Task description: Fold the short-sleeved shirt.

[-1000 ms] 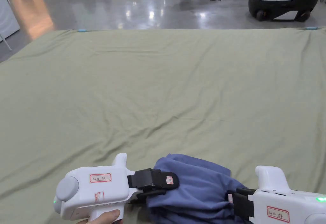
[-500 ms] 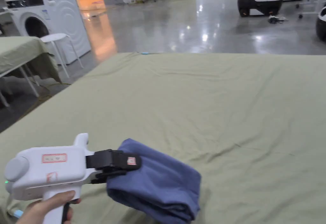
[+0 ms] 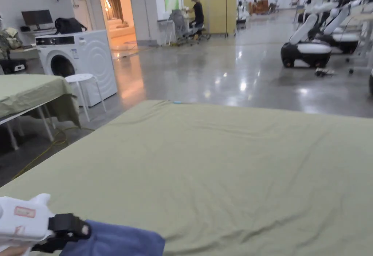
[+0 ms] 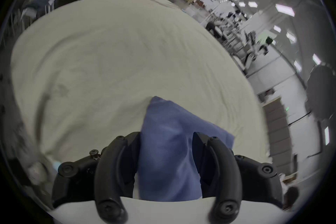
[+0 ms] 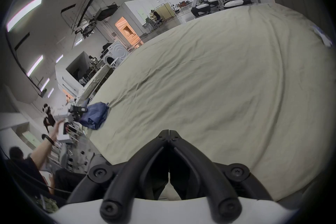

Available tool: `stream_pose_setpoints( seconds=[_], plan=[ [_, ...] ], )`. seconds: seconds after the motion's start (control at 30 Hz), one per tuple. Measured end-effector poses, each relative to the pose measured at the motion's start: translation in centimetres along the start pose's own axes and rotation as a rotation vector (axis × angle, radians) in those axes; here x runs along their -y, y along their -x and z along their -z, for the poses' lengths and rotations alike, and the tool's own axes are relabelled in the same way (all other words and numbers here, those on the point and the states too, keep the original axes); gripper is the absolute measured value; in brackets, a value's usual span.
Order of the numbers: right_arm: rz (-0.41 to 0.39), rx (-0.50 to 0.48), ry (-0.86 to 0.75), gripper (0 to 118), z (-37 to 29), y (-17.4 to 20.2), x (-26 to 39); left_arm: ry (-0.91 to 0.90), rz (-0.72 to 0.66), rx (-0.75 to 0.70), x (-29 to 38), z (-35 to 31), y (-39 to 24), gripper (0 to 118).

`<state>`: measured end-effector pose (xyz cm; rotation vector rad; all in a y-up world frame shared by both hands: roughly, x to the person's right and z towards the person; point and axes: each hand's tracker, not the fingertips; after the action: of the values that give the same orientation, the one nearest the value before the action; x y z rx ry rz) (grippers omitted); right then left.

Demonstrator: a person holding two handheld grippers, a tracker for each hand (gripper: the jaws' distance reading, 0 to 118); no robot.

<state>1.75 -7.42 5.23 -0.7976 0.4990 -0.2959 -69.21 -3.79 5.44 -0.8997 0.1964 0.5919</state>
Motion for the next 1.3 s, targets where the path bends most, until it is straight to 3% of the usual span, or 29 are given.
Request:
stream_pose_setpoints(
  seconds=[0.07,0.13,0.4,0.57,0.73,0.77,0.8,0.93,1.03,1.3],
  plan=[
    [-0.076,0.071,-0.014,0,-1.1,0.6,-0.1,-0.122,0.143,-0.088,-0.7,-3.3,-2.0,58],
    [-0.100,0.084,-0.054,0,-2.5,1.0,-0.3,-0.245,0.199,-0.077,-0.2,-6.5,-4.6,58],
    [-0.245,0.221,-0.273,0,-7.1,2.6,-2.7,-0.596,0.500,0.171,5.8,-14.3,-18.1,58],
    [-0.314,0.245,-0.333,0,-8.5,3.2,-3.9,-0.699,0.521,0.217,11.1,-14.6,-24.4,55],
    [-0.280,0.211,-0.400,0,-10.0,3.8,-4.6,-0.811,0.737,0.231,15.9,-12.3,-27.7,38],
    [-0.275,0.195,-0.410,0,-10.3,3.8,-4.5,-0.791,0.770,0.228,16.7,-11.6,-28.1,30],
    [-0.276,0.186,-0.418,0,-10.5,3.9,-4.3,-0.775,0.757,0.236,17.3,-11.1,-28.3,15],
    [-0.326,0.229,-0.453,0,-10.8,4.4,-3.2,-0.793,0.673,0.283,19.3,-11.2,-27.9,11],
    [-0.368,0.283,-0.481,0,-10.8,4.5,-2.1,-0.836,0.677,0.195,20.6,-12.3,-28.1,3],
    [-0.296,0.284,-0.551,0,-10.7,4.2,-1.0,-0.890,0.675,0.125,22.1,-14.2,-28.0,3]
  ],
)
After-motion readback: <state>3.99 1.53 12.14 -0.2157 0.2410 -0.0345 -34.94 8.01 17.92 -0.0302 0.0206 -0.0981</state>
